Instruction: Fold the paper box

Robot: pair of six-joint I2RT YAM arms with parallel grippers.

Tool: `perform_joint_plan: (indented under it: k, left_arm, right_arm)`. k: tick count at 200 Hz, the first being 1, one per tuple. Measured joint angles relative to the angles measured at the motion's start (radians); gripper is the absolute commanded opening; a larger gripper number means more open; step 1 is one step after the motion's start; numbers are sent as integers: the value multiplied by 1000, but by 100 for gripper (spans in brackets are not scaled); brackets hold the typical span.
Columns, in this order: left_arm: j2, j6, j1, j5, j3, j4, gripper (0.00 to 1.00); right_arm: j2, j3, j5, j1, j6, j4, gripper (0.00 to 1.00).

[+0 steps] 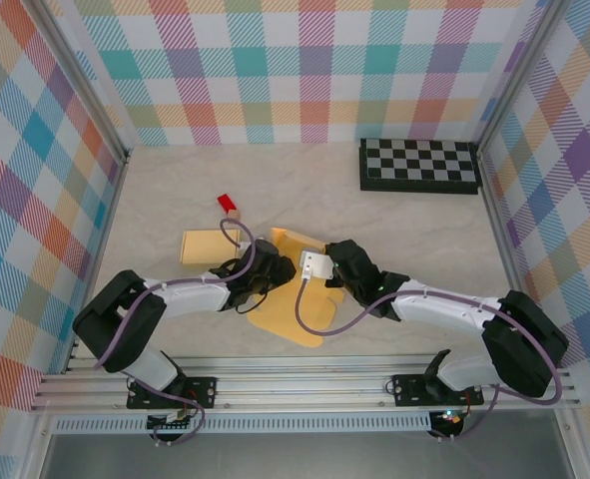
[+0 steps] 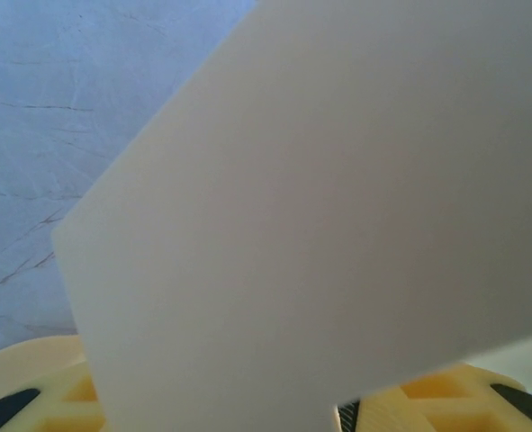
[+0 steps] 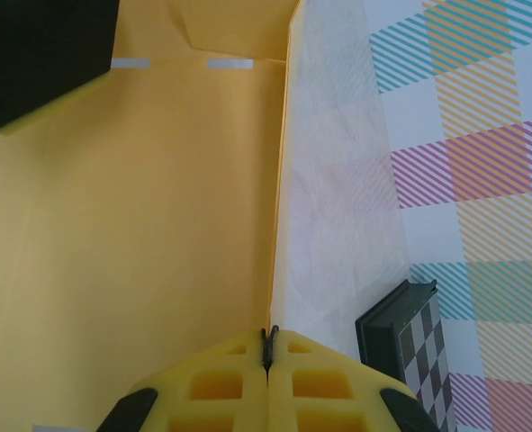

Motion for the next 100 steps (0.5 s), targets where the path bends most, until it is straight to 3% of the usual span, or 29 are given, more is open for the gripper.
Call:
perform_joint_plan:
  k: [100]
  left_arm:
    - [103, -165, -15, -38, -34, 186, 47]
  right_arm:
    - [1, -82, 43, 40, 79, 14, 0]
